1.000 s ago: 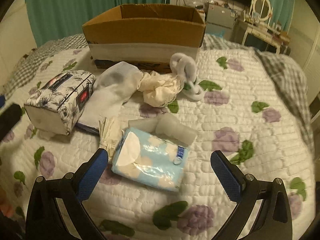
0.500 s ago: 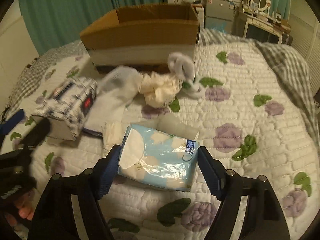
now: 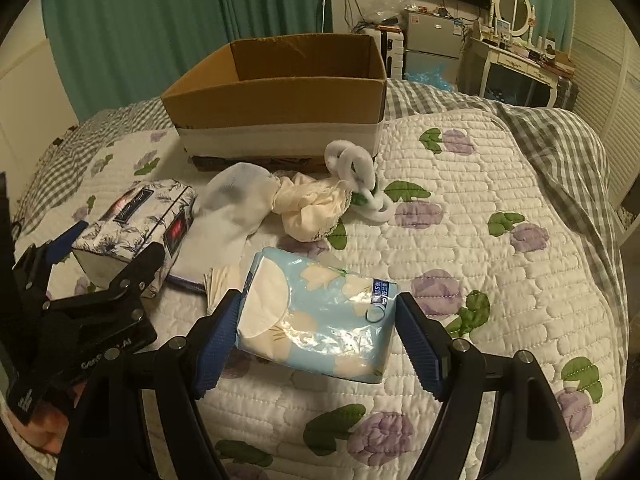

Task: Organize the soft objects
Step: 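Grasp the blue tissue pack with the right gripper while the left grasps the floral tissue box, then carry both tissue packs over the cardboard box and open both grippers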

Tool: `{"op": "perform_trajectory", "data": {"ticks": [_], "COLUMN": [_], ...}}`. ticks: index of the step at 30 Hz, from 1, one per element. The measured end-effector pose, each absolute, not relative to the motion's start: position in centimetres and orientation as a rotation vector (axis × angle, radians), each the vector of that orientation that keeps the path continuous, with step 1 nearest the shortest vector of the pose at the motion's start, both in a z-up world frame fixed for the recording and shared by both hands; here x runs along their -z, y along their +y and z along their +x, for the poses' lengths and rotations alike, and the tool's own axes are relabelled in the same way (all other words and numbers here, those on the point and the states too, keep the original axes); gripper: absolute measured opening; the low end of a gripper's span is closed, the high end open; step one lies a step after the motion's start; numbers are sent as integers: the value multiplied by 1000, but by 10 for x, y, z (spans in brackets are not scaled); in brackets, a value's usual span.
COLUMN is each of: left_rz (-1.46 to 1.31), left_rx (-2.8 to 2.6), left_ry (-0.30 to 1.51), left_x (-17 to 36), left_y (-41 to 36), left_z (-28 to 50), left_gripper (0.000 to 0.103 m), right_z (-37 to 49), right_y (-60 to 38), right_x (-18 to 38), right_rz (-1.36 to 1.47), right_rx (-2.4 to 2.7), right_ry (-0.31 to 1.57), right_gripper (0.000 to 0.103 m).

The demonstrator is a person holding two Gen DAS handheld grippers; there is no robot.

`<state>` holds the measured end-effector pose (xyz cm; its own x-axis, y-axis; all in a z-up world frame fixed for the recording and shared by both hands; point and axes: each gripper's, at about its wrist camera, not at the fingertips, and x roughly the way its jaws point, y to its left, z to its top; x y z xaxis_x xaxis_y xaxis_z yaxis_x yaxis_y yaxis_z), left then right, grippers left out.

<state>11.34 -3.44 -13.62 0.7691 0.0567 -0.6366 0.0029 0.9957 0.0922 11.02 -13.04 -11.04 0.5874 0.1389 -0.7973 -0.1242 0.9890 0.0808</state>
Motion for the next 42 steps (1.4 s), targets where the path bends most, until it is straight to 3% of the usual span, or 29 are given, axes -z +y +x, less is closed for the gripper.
{"op": "perform_trajectory", "data": {"ticks": [1,5,16,27,34,42], "left_rz": [85,50,-10,54,81,83], "left_rx": [-28,-8,52,92,77,78], "left_ry": [696,689,559,383,385,448], "left_x": [137,135,70,-23,-36,-7], "left_y": [-33,-28,-23,-39,-49,-56], "left_z": [114,112,81,83,142,226], "left_gripper": [87,81,80,81,81,82], "right_z": [110,109,88,96,154,250], "right_y": [-130,-131,-124,-122,-121,-125], "right_x": [110,108,60,-46,-72,-57], "right_rz": [16,15,-20,-105,-145,-81], "right_rx": [-154,-152,-153,-153,-144,-181], "right_ry": [929,922,826,626,593,634], "right_gripper": [76,76,76,76,76,76]}}
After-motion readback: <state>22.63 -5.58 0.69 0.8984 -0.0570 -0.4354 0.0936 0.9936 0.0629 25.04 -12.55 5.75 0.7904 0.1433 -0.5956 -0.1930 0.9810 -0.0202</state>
